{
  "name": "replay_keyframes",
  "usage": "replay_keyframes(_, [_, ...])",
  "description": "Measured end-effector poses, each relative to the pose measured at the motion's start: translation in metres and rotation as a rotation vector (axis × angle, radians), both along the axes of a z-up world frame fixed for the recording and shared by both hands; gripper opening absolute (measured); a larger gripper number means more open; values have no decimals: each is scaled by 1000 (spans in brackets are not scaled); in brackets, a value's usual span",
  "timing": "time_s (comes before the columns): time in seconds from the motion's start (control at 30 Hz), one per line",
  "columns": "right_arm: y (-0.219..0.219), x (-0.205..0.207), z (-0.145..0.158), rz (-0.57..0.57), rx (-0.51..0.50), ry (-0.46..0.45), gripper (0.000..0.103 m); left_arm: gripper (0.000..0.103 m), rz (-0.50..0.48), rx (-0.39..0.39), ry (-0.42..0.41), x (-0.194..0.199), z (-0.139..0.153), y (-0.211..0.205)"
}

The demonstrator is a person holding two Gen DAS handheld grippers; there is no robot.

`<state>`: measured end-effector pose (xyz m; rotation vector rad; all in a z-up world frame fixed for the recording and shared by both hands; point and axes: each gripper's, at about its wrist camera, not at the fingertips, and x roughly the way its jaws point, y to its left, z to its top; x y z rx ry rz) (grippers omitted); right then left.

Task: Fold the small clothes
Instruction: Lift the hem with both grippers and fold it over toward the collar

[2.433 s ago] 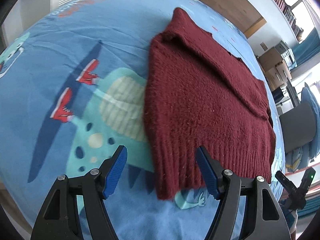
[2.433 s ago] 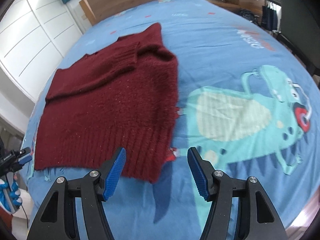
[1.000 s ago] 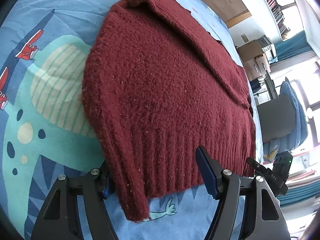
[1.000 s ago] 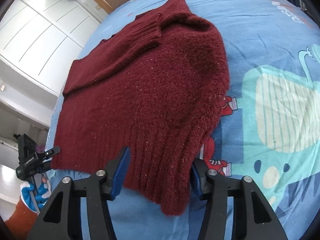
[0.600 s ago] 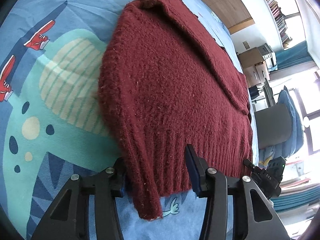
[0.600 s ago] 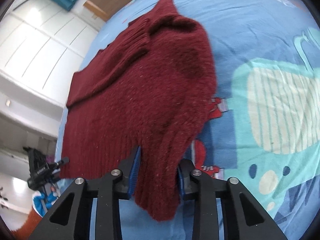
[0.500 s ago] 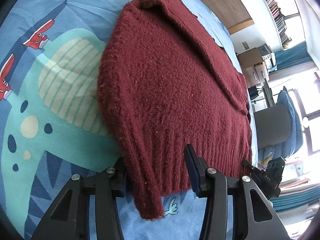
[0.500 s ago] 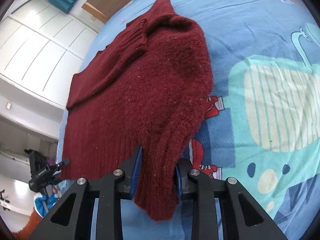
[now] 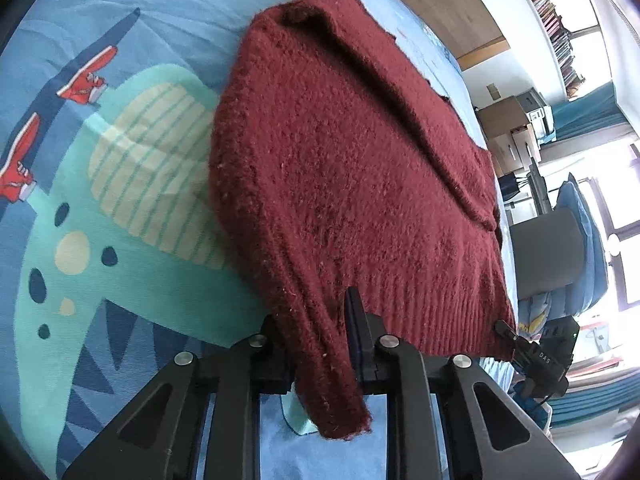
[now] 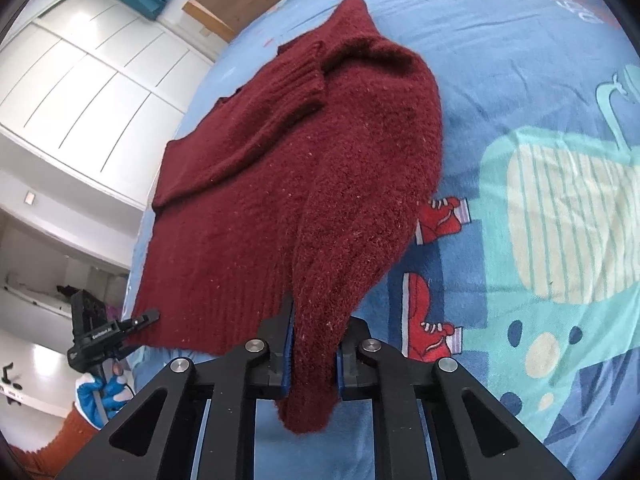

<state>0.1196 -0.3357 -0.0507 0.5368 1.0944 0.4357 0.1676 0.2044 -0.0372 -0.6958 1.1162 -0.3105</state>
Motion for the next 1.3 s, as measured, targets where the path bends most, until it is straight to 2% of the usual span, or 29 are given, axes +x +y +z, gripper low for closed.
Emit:
replay_keyframes(0.27, [3, 10, 20, 4, -20, -47, 14, 12, -6, 13, -61, 9, 26, 2])
replay_keyframes(0.47, [0, 25, 47, -3, -23, -113, 14, 12, -9, 10, -144, 29, 59, 6])
replay_keyframes(0.73, [-11, 72, 95, -59, -55, -232, 13, 12, -14, 41, -278, 84, 113, 7])
replay_keyframes(0.87, [-15, 105, 113, -91, -80, -280, 13, 12, -10, 65, -328, 113, 130, 3])
replay_keyframes(0.97, [-11, 130, 121, -97, -103, -307, 13, 12, 12, 79, -347, 136, 132, -1])
replay_keyframes(1.07, [-4, 156, 122, -95, -131, -308, 13, 12, 40, 105, -330, 162, 125, -2])
replay_keyframes(1.3, [12, 212, 96, -99, -203, -235, 14, 12, 59, 168, -240, 211, 86, -9])
